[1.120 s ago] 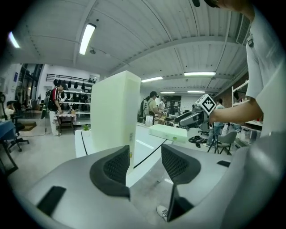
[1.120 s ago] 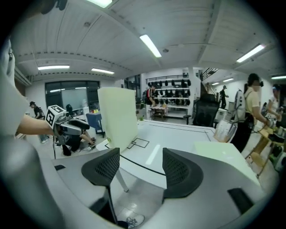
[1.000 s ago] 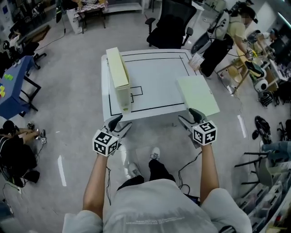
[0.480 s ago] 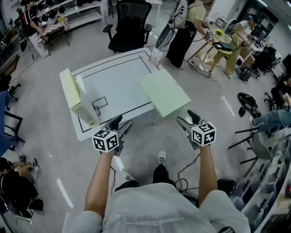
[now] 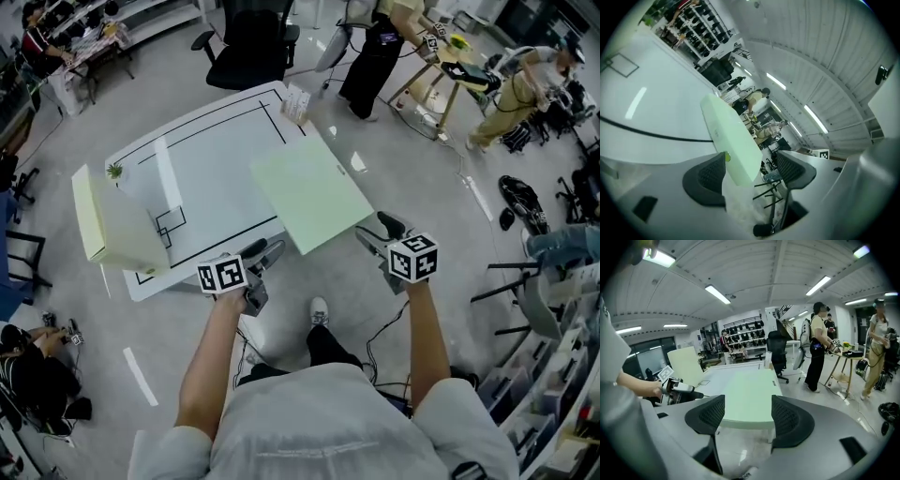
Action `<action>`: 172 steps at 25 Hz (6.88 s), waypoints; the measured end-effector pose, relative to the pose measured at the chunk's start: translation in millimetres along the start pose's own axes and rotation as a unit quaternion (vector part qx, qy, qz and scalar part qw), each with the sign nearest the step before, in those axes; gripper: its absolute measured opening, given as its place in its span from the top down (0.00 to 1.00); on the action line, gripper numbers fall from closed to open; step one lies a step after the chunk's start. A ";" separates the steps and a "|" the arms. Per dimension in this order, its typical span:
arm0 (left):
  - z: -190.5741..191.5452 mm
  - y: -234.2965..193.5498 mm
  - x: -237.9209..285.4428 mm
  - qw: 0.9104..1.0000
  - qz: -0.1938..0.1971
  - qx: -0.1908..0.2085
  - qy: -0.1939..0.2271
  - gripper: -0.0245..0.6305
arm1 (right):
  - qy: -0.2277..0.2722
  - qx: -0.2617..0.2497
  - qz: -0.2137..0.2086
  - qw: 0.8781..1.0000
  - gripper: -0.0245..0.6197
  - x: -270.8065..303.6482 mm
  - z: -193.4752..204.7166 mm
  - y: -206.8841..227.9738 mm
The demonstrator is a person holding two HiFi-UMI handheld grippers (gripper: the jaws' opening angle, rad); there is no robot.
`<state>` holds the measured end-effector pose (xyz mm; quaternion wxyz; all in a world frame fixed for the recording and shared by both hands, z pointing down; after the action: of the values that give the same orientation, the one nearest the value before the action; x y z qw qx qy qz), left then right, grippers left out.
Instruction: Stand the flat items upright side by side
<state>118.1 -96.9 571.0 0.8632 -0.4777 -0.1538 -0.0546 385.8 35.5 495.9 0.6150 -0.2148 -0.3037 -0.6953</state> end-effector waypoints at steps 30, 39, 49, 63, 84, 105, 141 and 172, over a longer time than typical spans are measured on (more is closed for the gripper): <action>20.8 -44.0 121.3 0.990 0.058 -0.124 -0.027 0.40 | -0.185 -0.068 -0.216 0.956 0.38 161.9 -17.2 108.2; 0.6 -33.8 88.3 0.998 0.022 -0.058 -0.009 0.41 | -0.148 -0.095 -0.235 0.956 0.38 161.5 -36.1 85.8; -28.8 -36.6 33.2 0.990 -0.118 0.076 0.009 0.41 | -0.121 -0.183 -0.259 0.941 0.38 198.2 -83.7 35.0; -33.7 -40.3 3.0 0.931 -0.273 0.226 0.080 0.41 | -0.064 -0.308 -0.268 0.911 0.38 234.7 -124.6 -8.4; -18.4 -68.6 39.7 0.879 -0.394 0.262 0.062 0.48 | -0.058 -0.364 -0.275 0.888 0.39 303.9 -141.0 -20.6; -24.4 -58.4 24.5 0.909 -0.342 0.234 0.040 0.46 | -0.070 -0.249 -0.141 0.956 0.39 311.7 -131.5 -18.2; -42.7 -95.4 -299.2 0.835 -0.491 0.124 0.214 0.40 | 0.098 -0.121 0.044 0.987 0.33 167.0 -108.7 -180.3; -66.7 -64.3 -195.3 0.858 -0.438 0.198 0.183 0.46 | 0.095 -0.138 -0.047 0.985 0.44 198.5 -122.3 -205.1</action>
<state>-68.1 -197.8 527.9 0.8390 -0.1618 -0.1937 -0.4821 162.8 -180.2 508.5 0.5723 -0.2163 -0.1547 -0.7758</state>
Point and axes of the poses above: the fingertips, and each gripper's own axes: x forward along the fingers, y to its right, z out of its underside, the point moved 6 cm from there along -x, backward along the fingers, and after that the axes turned 11 degrees about -y, right-handed, at the moved point
